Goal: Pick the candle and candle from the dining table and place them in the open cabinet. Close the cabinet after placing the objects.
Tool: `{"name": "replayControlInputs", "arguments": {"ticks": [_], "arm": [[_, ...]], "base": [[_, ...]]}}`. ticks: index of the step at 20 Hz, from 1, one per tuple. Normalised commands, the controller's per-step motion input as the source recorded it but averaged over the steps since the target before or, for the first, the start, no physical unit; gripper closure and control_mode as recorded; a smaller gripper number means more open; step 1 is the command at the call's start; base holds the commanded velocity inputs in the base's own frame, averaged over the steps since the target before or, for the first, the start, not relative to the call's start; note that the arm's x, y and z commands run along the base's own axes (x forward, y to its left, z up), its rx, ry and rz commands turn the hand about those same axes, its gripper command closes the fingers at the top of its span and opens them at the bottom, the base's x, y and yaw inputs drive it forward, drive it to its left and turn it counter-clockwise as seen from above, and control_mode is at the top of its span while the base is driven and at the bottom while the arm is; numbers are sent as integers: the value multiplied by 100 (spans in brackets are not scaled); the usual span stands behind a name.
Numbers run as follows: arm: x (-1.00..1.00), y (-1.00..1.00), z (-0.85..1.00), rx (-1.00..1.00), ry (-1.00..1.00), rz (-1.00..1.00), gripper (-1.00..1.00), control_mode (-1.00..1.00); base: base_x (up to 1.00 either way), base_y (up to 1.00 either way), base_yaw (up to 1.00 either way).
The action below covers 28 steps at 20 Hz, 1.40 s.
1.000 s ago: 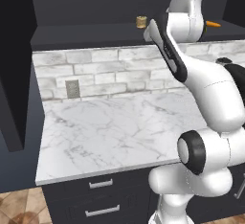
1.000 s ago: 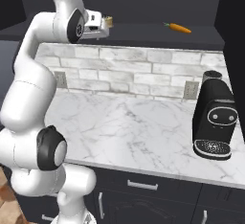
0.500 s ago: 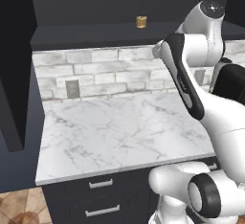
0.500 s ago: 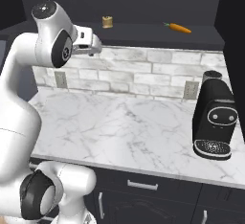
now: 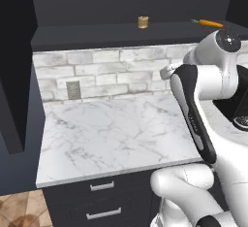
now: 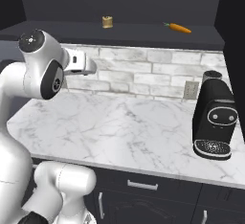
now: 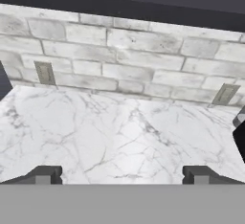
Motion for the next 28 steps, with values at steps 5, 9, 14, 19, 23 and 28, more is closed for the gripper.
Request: {"name": "replayControlInputs", "arguments": {"ticks": [5,9,14,19,23,28], "arm": [[-54,-2,-8,3,-3,0,-100,-100],[-41,0,0,1,-2,0,-100,-100],[0,0,0,0,0,0,-100,-100],[-19,0,0,0,-5,0,-100,100],[0,0,0,0,0,0,-100,100],[0,0,0,0,0,0,-100,100]], "base": [[0,0,0],[0,0,0],[0,0,0],[-10,0,0],[-66,8,0],[-63,27,0]]}}
